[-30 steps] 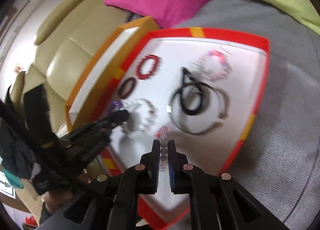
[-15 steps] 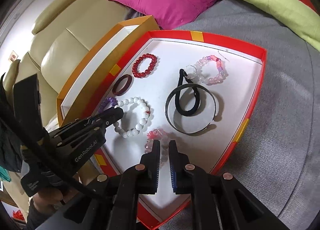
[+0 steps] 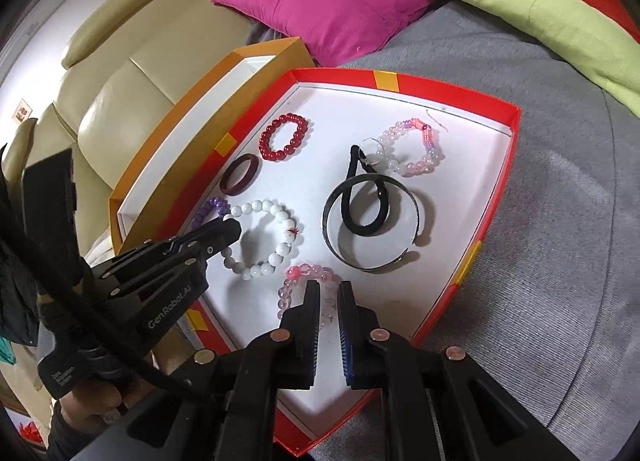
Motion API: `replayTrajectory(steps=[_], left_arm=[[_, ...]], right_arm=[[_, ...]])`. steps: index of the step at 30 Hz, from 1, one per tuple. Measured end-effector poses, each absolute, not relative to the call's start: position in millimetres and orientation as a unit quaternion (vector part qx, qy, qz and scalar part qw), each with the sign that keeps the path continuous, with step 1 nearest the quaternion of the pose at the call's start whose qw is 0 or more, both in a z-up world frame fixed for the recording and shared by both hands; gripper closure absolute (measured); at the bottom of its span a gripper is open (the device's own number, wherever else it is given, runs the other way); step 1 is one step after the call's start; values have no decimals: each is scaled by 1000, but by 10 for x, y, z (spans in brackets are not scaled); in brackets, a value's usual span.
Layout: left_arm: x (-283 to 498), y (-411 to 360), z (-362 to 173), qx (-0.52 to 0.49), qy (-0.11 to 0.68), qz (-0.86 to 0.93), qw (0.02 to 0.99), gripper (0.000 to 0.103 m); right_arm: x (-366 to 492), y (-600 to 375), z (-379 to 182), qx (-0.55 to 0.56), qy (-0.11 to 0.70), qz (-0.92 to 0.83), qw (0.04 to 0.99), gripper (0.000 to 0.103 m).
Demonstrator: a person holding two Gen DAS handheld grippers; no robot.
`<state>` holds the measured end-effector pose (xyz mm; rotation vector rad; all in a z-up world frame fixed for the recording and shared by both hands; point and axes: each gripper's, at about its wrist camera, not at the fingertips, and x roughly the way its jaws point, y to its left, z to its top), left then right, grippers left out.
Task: Organize jewelry
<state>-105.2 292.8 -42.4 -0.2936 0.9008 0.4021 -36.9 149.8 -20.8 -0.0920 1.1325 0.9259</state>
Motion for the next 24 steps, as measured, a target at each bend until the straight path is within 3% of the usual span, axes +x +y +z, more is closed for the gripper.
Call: replayTrajectory(steps=[2, 4, 6, 7, 15, 22, 24], left_arm=[[-1069, 2930, -398, -142, 431, 199, 869, 89], [-1085, 2931, -370, -146, 431, 203, 867, 69], [-1122, 2924, -322, -146, 424, 212, 868, 55], [-1150, 2913, -282, -144, 417, 218, 870, 53], [-1318, 2849, -63, -139, 399, 244, 873, 38], [-1464, 2765, 6, -141, 393, 262, 870, 36], [-1496, 2731, 20, -137, 395, 268, 868, 35]], right_arm=[[-361, 1475, -186, -42, 514, 419, 747, 84], [-353, 1449, -163, -41, 511, 416, 751, 72], [-346, 1411, -123, -41, 503, 412, 759, 47], [-344, 1408, -112, -41, 501, 411, 761, 45], [-320, 1390, -35, -50, 489, 403, 772, 41], [-347, 1368, 3, -61, 481, 397, 779, 41], [-366, 1357, 35, -66, 475, 395, 783, 35]])
